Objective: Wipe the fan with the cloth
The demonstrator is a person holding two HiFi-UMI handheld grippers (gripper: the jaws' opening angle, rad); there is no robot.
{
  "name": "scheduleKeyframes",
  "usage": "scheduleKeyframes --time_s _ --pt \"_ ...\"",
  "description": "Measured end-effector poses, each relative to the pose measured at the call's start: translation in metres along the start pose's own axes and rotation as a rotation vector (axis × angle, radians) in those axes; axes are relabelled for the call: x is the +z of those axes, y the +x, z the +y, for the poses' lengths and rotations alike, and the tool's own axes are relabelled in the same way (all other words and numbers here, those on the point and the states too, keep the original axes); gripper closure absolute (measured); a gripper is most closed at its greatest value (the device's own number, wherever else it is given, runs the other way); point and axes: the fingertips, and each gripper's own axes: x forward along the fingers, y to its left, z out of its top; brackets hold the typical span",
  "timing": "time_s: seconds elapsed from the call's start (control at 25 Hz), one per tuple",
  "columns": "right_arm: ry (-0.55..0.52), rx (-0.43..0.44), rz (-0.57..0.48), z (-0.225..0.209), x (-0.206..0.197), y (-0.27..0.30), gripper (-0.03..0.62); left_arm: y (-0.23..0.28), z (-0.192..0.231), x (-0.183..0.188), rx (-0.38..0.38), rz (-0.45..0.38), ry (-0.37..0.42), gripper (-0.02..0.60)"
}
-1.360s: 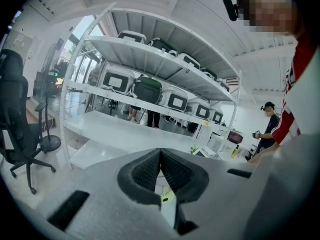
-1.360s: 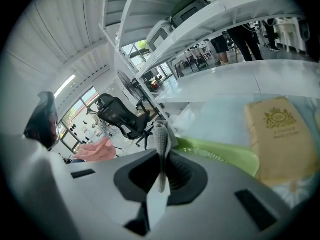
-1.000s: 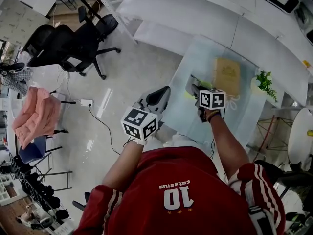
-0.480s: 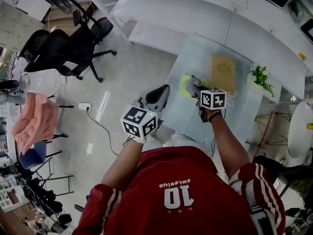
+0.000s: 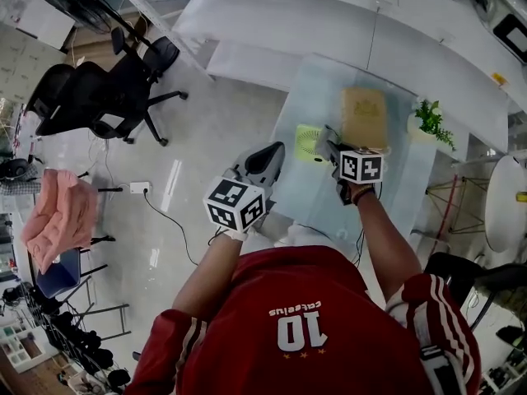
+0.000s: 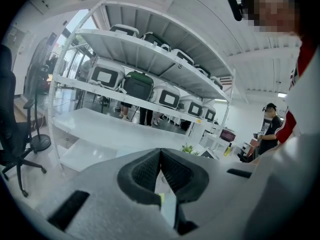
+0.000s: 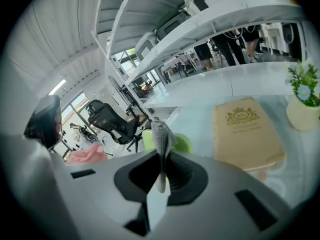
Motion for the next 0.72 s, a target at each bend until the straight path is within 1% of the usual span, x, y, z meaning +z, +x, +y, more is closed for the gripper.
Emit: scheduleKeyframes --time_s 0.44,0.72 --pt "0.028 -0.073 -0.03 -0.035 -0.005 -0.03 0.574 0.014 -0.018 -0.003 -0.043 0.016 0.015 0.581" --pt "0.038 -0.106 -0.035 -0.05 -0.013 -0.043 0.574 0.018 -0.023 -0.007 -0.052 0.018 0.014 0.581"
